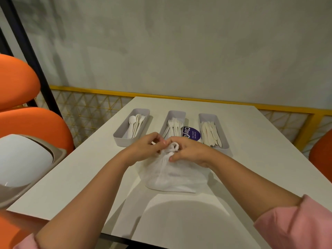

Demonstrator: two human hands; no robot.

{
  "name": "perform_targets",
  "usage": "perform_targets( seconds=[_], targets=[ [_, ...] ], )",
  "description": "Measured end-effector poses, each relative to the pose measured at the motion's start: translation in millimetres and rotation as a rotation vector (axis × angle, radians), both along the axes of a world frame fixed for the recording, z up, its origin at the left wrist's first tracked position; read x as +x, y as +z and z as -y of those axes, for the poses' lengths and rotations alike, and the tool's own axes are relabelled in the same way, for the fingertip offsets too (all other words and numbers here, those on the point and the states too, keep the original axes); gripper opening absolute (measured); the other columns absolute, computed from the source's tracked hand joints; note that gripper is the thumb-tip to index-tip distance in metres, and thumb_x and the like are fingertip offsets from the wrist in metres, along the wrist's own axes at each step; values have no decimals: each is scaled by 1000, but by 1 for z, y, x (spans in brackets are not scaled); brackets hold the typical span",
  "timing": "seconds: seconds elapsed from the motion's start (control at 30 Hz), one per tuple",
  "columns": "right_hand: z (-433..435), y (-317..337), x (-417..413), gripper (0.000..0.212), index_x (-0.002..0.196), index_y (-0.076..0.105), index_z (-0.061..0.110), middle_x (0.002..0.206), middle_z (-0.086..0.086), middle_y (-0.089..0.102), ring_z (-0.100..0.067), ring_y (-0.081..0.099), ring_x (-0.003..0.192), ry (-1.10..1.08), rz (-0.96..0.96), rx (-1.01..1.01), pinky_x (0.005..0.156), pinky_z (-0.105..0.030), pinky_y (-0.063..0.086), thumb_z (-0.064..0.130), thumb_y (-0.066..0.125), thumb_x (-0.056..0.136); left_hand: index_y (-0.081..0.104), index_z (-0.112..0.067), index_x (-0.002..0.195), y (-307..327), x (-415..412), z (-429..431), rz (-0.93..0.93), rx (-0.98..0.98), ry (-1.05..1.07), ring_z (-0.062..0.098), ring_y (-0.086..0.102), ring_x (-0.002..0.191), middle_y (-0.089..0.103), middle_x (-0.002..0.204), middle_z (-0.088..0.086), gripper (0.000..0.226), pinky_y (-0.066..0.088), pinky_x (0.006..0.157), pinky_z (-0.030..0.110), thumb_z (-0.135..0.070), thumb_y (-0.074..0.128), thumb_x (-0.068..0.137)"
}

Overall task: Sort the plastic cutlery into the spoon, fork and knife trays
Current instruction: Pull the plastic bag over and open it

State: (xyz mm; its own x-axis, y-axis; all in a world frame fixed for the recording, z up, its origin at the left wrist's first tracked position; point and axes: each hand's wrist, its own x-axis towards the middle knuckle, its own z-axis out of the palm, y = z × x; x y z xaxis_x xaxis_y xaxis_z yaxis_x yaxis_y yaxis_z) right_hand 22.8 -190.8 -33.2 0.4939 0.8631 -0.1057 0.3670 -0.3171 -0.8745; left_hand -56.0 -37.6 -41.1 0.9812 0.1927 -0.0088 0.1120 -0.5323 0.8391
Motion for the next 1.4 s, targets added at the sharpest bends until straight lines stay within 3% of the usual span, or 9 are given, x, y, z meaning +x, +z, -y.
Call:
perform_targets(
  seconds=[0.1, 0.3, 0.6, 0.67, 0.73, 0.87, 1.03, 1.23, 1.4],
  targets=[
    [5, 3, 3, 40, 96, 58, 18, 91, -3, 59, -14, 58, 88, -39, -122, 187, 80, -23, 49, -16, 61, 76, 59, -23, 105, -6, -4, -4, -112, -8, -88, 10, 47, 77, 52, 83, -7, 33, 37, 72, 22, -46, 64, 82],
    [20, 2, 7, 46, 95, 60, 20, 80, -2, 58, -12, 57, 76, -146, -287, 410, 69, -22, 47, -22, 55, 76, 60, -20, 67, 0, -5, -4, -63, 34, -114, 12, 32, 59, 34, 59, -3, 19, 27, 60, 25, -28, 73, 79],
    [15, 18, 3, 21, 80, 67, 17, 70, 8, 69, -8, 62, 68, -223, -276, 627, 67, -19, 51, 3, 55, 89, 62, -2, 103, 17, -8, 15, -35, -92, -240, 23, 62, 96, 65, 106, 17, 34, 47, 95, 42, -28, 67, 83],
    [13, 28, 3, 22, 89, 66, 19, 78, 7, 68, -9, 62, 74, -250, -285, 708, 69, -22, 50, 2, 53, 90, 65, -10, 90, 20, -6, 20, 5, -160, -254, 17, 65, 87, 70, 88, 2, 6, 53, 83, 29, -15, 63, 88],
    [15, 30, 6, 33, 111, 57, 25, 97, 3, 62, -13, 60, 86, -221, -324, 752, 74, -28, 48, 1, 55, 88, 62, -20, 76, 23, -4, 23, 99, -272, -199, 4, 62, 72, 66, 70, -13, 19, 48, 70, 16, -8, 59, 89],
    [23, 12, 5, 87, 142, 26, 34, 129, -2, 52, -18, 57, 113, -143, -205, 318, 92, -29, 50, 4, 74, 75, 61, -17, 90, 27, -1, 20, 224, -515, -88, 7, 63, 67, 68, 69, -10, 17, 47, 65, 17, -1, 58, 87],
    [21, 0, 7, 37, 127, 56, 15, 122, -3, 64, -21, 57, 119, -214, -205, 203, 107, -38, 41, 27, 57, 92, 62, -17, 95, 29, 1, 15, 285, -773, -12, 10, 63, 67, 65, 66, -4, 17, 52, 65, 21, -3, 55, 89],
    [22, 18, 3, 55, 114, 64, 21, 118, -3, 65, -18, 59, 110, -105, -461, 366, 102, -35, 43, 58, 36, 85, 62, -17, 100, 29, 1, 13, 336, -918, 15, 7, 66, 62, 66, 68, -2, 24, 54, 62, 18, 2, 53, 88],
    [17, 14, -2, 14, 98, 69, 13, 93, -2, 69, -15, 64, 85, -141, -119, 287, 79, -27, 51, 17, 62, 88, 62, -18, 101, 28, 1, 13, 384, -1028, 61, 9, 66, 66, 62, 72, 1, 28, 56, 65, 19, 4, 50, 88]
  ],
)
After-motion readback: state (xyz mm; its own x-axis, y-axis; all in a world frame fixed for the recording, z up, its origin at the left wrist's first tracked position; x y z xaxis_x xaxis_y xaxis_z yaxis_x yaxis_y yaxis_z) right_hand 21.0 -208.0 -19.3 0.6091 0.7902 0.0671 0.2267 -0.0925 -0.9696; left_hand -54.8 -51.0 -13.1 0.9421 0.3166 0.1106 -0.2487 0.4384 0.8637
